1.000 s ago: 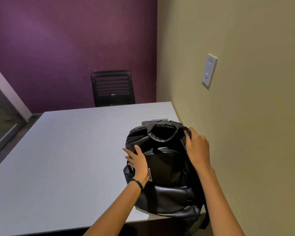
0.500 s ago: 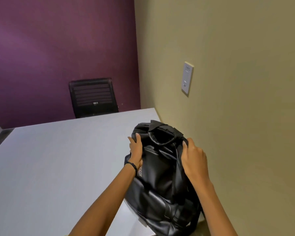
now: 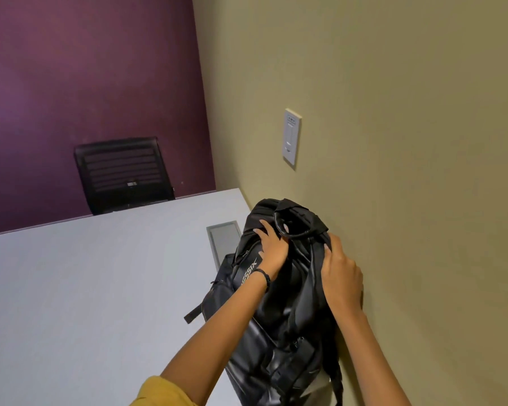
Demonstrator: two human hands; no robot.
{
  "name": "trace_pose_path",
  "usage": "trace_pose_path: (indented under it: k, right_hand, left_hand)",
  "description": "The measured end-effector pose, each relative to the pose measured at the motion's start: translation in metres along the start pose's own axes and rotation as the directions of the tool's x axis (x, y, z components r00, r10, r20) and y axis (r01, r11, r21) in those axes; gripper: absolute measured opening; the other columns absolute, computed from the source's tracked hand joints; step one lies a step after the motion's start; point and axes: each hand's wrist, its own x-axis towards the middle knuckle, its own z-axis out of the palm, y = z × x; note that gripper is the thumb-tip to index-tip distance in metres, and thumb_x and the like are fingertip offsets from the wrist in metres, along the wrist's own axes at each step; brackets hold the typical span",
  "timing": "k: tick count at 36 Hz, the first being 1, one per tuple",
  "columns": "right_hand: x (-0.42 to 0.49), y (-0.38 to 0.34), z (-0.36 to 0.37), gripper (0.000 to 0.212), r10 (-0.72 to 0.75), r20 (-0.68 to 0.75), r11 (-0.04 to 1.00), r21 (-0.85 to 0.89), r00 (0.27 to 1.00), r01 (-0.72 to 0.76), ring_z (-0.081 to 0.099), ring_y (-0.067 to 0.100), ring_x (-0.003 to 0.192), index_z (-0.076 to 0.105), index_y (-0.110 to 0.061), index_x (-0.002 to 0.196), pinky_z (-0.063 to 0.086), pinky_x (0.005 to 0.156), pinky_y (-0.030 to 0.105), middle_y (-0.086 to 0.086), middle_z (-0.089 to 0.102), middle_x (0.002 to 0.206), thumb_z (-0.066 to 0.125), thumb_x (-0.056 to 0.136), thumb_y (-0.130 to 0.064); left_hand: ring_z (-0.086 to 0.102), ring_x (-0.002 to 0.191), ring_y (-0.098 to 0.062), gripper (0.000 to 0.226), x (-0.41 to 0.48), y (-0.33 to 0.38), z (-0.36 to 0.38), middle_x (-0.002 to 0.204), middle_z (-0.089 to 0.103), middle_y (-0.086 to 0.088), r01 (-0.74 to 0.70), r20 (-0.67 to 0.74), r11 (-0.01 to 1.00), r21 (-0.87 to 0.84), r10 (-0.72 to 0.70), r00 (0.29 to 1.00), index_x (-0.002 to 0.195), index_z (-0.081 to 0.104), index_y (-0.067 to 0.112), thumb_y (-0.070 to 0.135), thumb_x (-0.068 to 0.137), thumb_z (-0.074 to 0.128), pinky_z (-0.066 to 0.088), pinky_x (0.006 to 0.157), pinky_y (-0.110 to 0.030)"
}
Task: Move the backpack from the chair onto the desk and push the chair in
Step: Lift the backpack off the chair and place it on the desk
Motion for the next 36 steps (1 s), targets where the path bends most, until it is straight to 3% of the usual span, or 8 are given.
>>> trace_pose_path:
  k: [2, 8, 13, 18, 23, 27, 31, 36]
  right_hand:
    - [-0.003, 0.001, 0.005, 0.034, 0.001, 0.000, 1.000, 0.021, 1.000, -0.001, 0.064, 0.040, 0.066, 0.046, -0.007, 0.130, 0.049, 0.056, 0.041, 0.023, 0.068, 0.077, 0.043, 0.098, -0.016]
    - [-0.013, 0.000, 0.016, 0.034, 0.012, -0.022, 0.993, 0.116, 1.000, -0.009, 0.066, 0.037, 0.074, 0.047, -0.007, 0.128, 0.047, 0.058, 0.034, 0.021, 0.070, 0.090, 0.044, 0.097, -0.019]
    - [-0.043, 0.001, 0.024, 0.038, 0.107, 0.016, 0.973, 0.204, 0.994, -0.108, 0.064, 0.034, 0.099, 0.047, -0.009, 0.128, 0.051, 0.074, 0.037, 0.017, 0.066, 0.114, 0.041, 0.097, -0.030]
    - [-0.080, -0.008, 0.028, 0.050, 0.158, 0.099, 0.961, 0.214, 0.983, -0.176, 0.050, 0.032, 0.125, 0.034, -0.013, 0.140, 0.048, 0.091, 0.044, 0.012, 0.046, 0.142, 0.036, 0.097, -0.039]
    - [-0.111, -0.014, 0.027, 0.057, 0.260, 0.220, 0.927, 0.215, 0.940, -0.307, 0.044, 0.035, 0.129, 0.026, -0.009, 0.144, 0.043, 0.098, 0.046, 0.016, 0.040, 0.146, 0.031, 0.098, -0.042]
    - [-0.133, -0.012, 0.019, 0.054, 0.271, 0.283, 0.916, 0.220, 0.920, -0.337, 0.041, 0.035, 0.131, 0.024, -0.013, 0.145, 0.041, 0.101, 0.048, 0.015, 0.037, 0.148, 0.033, 0.098, -0.039]
    - [-0.159, -0.002, 0.016, 0.055, 0.249, 0.390, 0.928, 0.166, 0.886, -0.334, 0.041, 0.038, 0.131, 0.021, -0.013, 0.146, 0.041, 0.102, 0.050, 0.017, 0.036, 0.148, 0.045, 0.097, -0.020]
    - [-0.201, -0.005, 0.014, 0.042, 0.282, 0.489, 0.905, 0.151, 0.825, -0.398, 0.050, 0.036, 0.123, 0.040, -0.011, 0.136, 0.044, 0.100, 0.049, 0.020, 0.051, 0.136, 0.046, 0.095, -0.015]
  left_hand:
    - [0.005, 0.148, -0.029, 0.067, -0.005, -0.003, 0.008, 0.160, -0.014, -0.011, -0.017, -0.010, 1.000, -0.006, 0.017, 1.000, 0.150, -0.008, 0.018, 0.039, 0.100, 0.032, -0.001, 0.116, -0.059]
    - [-0.016, 0.147, -0.020, 0.055, -0.025, -0.031, 0.022, 0.161, -0.008, 0.001, -0.205, 0.093, 0.971, 0.122, 0.194, 0.977, 0.150, 0.002, 0.027, 0.041, 0.101, 0.024, -0.009, 0.116, -0.057]
    - [-0.015, 0.147, -0.023, 0.050, -0.042, -0.051, 0.007, 0.161, 0.003, 0.001, -0.297, 0.180, 0.937, 0.186, 0.264, 0.947, 0.150, 0.014, 0.021, 0.032, 0.103, 0.024, -0.005, 0.118, -0.059]
    - [-0.020, 0.145, -0.026, 0.059, -0.065, -0.086, -0.016, 0.161, -0.008, -0.001, -0.450, 0.331, 0.830, 0.329, 0.345, 0.878, 0.151, 0.010, 0.018, 0.026, 0.100, 0.038, 0.004, 0.119, -0.055]
    - [0.013, 0.147, -0.021, 0.051, -0.107, -0.102, -0.033, 0.161, -0.002, -0.002, -0.379, 0.485, 0.890, 0.252, 0.223, 0.845, 0.150, 0.018, 0.018, 0.024, 0.102, 0.034, 0.016, 0.120, -0.035]
    - [0.031, 0.142, -0.025, 0.060, -0.145, -0.124, -0.046, 0.155, 0.028, -0.011, -0.277, 0.554, 0.927, 0.253, 0.097, 0.827, 0.151, 0.011, 0.022, 0.032, 0.100, 0.040, 0.025, 0.117, -0.035]
    - [0.048, 0.130, -0.026, 0.046, -0.181, -0.149, -0.060, 0.146, 0.045, -0.012, -0.268, 0.571, 0.926, 0.266, 0.073, 0.818, 0.144, 0.035, 0.015, 0.029, 0.101, 0.039, 0.035, 0.107, -0.030]
    - [0.053, 0.125, -0.026, 0.040, -0.223, -0.180, -0.084, 0.139, 0.052, -0.011, -0.263, 0.565, 0.920, 0.291, 0.057, 0.823, 0.138, 0.046, 0.014, 0.027, 0.100, 0.039, 0.037, 0.106, -0.031]
